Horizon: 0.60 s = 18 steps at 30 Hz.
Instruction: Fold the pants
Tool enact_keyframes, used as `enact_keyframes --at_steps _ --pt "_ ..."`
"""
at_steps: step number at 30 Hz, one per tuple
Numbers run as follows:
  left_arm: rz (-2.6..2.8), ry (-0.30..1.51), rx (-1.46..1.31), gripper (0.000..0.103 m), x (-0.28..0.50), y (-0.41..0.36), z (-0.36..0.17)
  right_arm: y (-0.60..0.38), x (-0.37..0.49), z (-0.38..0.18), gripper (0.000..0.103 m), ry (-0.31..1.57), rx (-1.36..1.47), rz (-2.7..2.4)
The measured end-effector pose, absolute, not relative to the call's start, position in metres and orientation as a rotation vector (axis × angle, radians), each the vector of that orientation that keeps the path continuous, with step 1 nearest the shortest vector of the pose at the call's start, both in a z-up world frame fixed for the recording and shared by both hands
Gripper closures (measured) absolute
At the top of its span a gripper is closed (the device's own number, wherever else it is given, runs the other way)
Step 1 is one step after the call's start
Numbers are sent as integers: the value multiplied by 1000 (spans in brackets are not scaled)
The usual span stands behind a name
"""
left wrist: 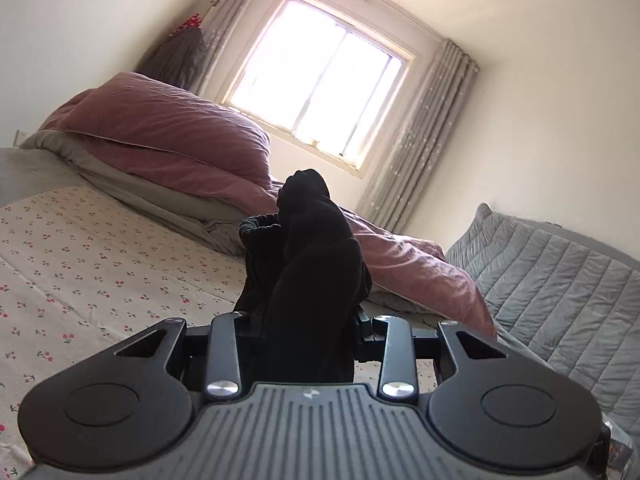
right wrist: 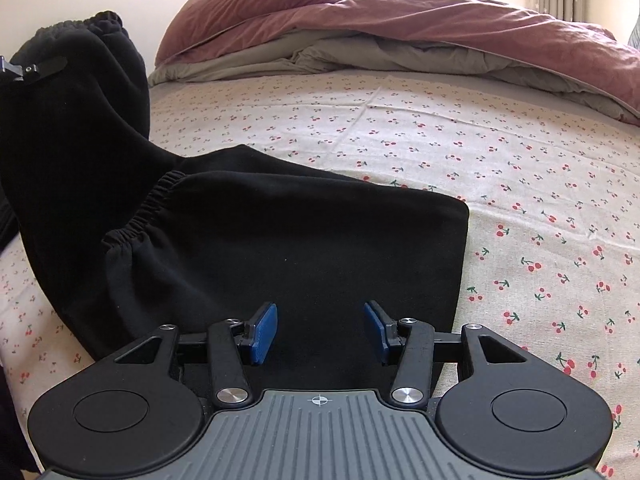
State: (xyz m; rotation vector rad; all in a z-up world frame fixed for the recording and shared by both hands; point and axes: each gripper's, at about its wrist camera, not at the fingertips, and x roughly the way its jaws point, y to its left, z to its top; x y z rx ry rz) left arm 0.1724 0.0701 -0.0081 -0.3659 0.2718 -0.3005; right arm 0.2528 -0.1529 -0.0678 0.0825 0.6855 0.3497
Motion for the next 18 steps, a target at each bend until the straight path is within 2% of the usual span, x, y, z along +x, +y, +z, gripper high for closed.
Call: enact_keyframes --at_steps 6,18 --pt "-425 373 -114 67 176 -27 -41 -179 264 -74 56 729 249 310" --pt "-477 360 147 66 173 -90 -67 -227 276 -89 52 782 574 306"
